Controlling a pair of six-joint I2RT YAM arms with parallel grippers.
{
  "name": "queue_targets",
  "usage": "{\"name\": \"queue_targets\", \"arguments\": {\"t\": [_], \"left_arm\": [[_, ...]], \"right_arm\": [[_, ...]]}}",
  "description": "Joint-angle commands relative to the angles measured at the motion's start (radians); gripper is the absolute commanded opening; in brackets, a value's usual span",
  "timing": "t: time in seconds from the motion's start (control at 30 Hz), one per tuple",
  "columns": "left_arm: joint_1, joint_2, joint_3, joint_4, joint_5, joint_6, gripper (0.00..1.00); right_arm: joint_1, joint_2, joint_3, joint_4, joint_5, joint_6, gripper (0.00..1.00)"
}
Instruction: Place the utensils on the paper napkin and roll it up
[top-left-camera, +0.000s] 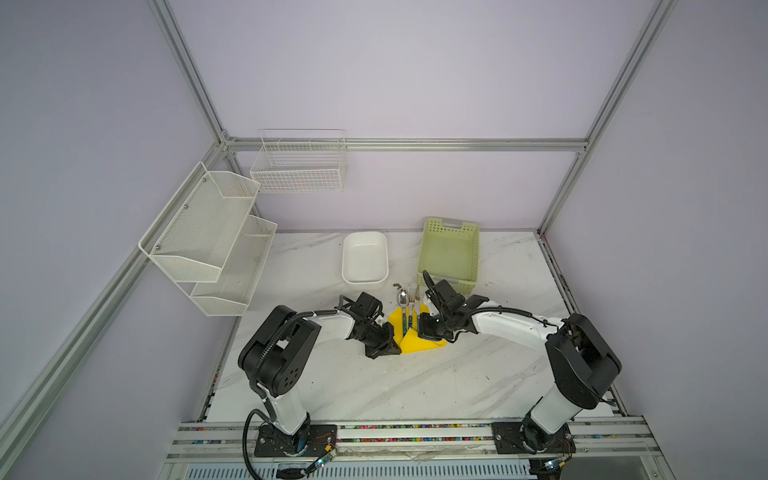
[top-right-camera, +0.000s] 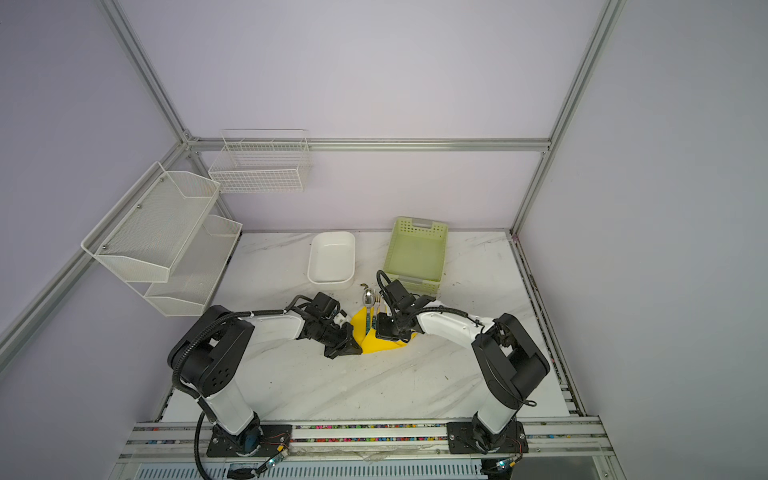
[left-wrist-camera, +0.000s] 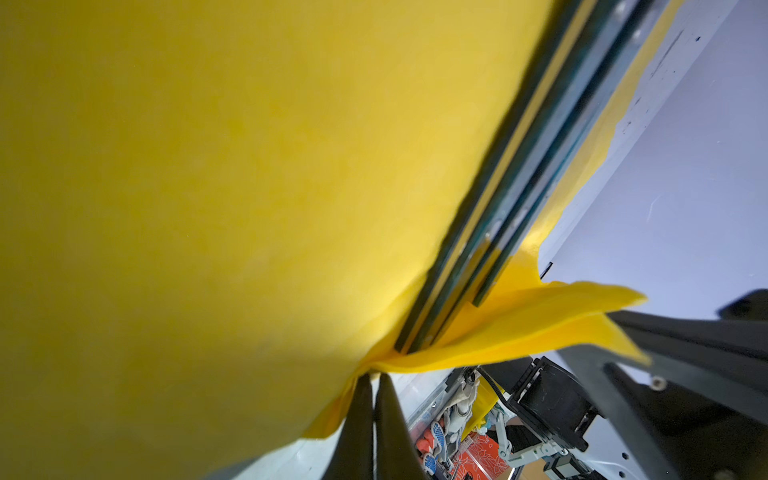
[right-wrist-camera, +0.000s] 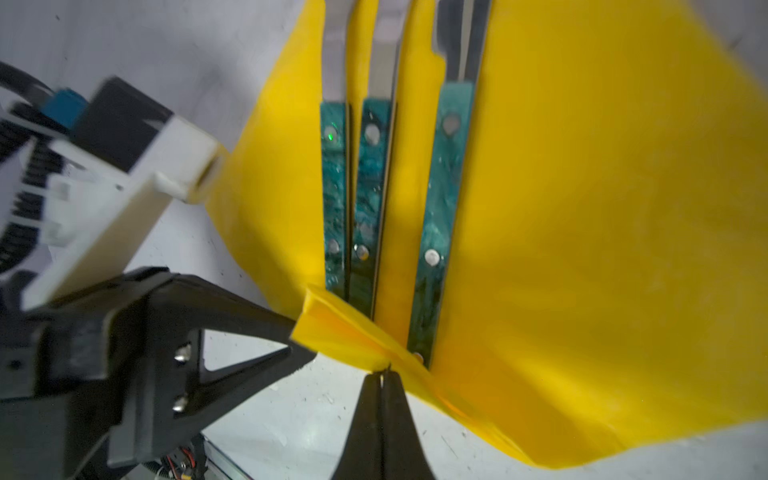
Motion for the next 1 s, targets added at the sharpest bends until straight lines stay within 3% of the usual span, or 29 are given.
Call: {"name": "queue_targets", "arguments": {"t": [0.0,0.47,0.97], "left_arm": [[-0.002,-0.009,-0.035,-0.047,-0.031,0.011,0.07],[-0.003,-0.002,-0.001,-0.087,-0.035,0.031,0.08],[-0.002,0.015,0.059,-0.136,-0.033,0.056,0.08]], "right_arm": [[0.003,-0.011,-0.034,0.075,-0.073,0.031,0.04],[-0.003,0.000,-0.059,0.029,0.068,0.064,0.02],[-0.008,0.018,-0.075,-0.002,0.102,0.046,0.02]]}}
